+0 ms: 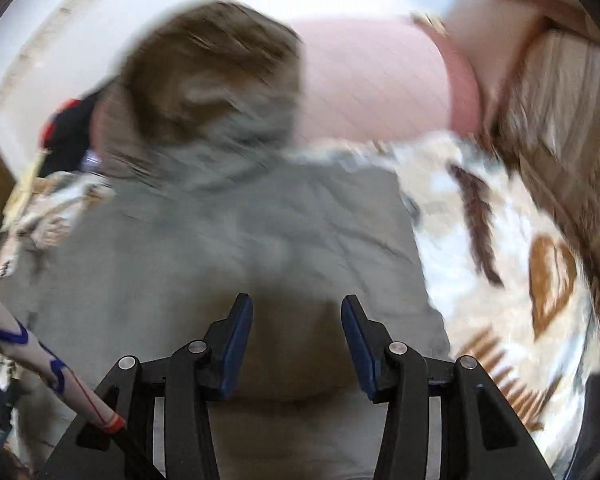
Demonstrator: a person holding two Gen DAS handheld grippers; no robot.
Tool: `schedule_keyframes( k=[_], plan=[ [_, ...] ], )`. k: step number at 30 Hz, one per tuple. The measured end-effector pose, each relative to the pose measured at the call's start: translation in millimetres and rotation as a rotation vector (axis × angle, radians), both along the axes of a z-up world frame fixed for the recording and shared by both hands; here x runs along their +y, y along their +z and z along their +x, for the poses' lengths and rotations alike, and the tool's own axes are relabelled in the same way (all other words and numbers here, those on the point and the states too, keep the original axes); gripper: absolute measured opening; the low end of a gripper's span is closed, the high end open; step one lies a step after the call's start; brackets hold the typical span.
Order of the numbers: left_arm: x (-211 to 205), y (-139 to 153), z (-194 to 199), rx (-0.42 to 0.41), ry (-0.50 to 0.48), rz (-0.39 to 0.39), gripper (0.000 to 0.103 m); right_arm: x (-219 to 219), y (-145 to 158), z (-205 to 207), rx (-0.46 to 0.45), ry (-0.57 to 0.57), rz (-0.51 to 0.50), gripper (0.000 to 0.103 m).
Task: Fold large clothes
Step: 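Fold the held sleeve across the jacket body toward the zipper, release, then grasp the other jacket sleeve with the left gripper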
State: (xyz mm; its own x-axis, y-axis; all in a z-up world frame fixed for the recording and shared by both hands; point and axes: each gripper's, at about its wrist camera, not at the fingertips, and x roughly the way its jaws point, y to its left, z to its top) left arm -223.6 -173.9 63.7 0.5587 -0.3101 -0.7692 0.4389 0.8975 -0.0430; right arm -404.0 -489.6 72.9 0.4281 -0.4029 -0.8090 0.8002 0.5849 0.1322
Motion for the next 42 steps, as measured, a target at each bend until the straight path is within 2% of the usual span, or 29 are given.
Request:
schedule_keyframes(
  k=[3, 5, 8, 10, 12, 15, 20, 22, 23, 25, 30, 34, 37, 42],
  plan=[
    [-11.7, -18.8, 6.6, 0.055, -0.003, 0.084, 0.103, -12.5, -39.1, -1.6, 0.079, 0.005, 0.077, 0.051],
    [-15.6, -29.1, 8.2, 0.086, -0.01, 0.113, 0.103, -13.3, -50.2, 1.5, 0.081, 0.029, 0.056, 0.052],
    [-15.1, -25.8, 5.1, 0.08, -0.023, 0.107, 0.103, -12.0, -41.5, 1.6, 0.087, 0.026, 0.058, 0.052],
    [-12.8, -15.6, -0.1, 0.055, -0.04, 0.076, 0.103, -2.0, -23.4, -7.2, 0.035, 0.029, 0.056, 0.052],
    [-11.0, -7.5, -6.7, 0.011, -0.053, 0.073, 0.103, 19.3, -4.2, -17.0, -0.029, 0.066, 0.079, 0.054],
    [-9.4, -5.3, -12.0, 0.007, -0.074, 0.079, 0.103, 58.6, 2.9, -30.5, -0.017, 0.126, 0.085, 0.061],
    [-5.6, -5.4, -17.8, 0.013, -0.086, 0.087, 0.103, 117.6, -16.6, -52.1, 0.024, 0.176, 0.102, 0.062],
    [-3.4, -5.1, -19.1, -0.005, -0.093, 0.099, 0.103, 127.7, -34.7, -52.5, 0.072, 0.201, 0.113, 0.063],
    [-2.0, -4.8, -20.3, -0.011, -0.098, 0.104, 0.103, 132.1, -41.7, -50.8, 0.085, 0.216, 0.092, 0.067],
    [2.4, -2.0, -19.4, -0.022, -0.105, 0.1, 0.103, 134.3, -44.7, -48.2, 0.102, 0.224, 0.071, 0.068],
    [20.5, 13.7, -5.8, -0.051, -0.054, 0.04, 0.103, 138.3, -18.9, -55.4, -0.006, 0.212, 0.03, 0.068],
    [29.8, 15.1, 11.0, -0.039, -0.008, 0.031, 0.103, 148.7, -27.7, -49.4, 0.036, 0.261, 0.06, 0.068],
    [40.5, 19.5, 27.8, -0.037, 0.024, 0.021, 0.103, 156.0, -36.1, -44.8, 0.088, 0.292, 0.033, 0.068],
    [81.1, 32.8, 73.5, -0.04, 0.099, -0.039, 0.103, 154.0, -35.3, -48.0, 0.073, 0.293, 0.047, 0.07]
  ],
)
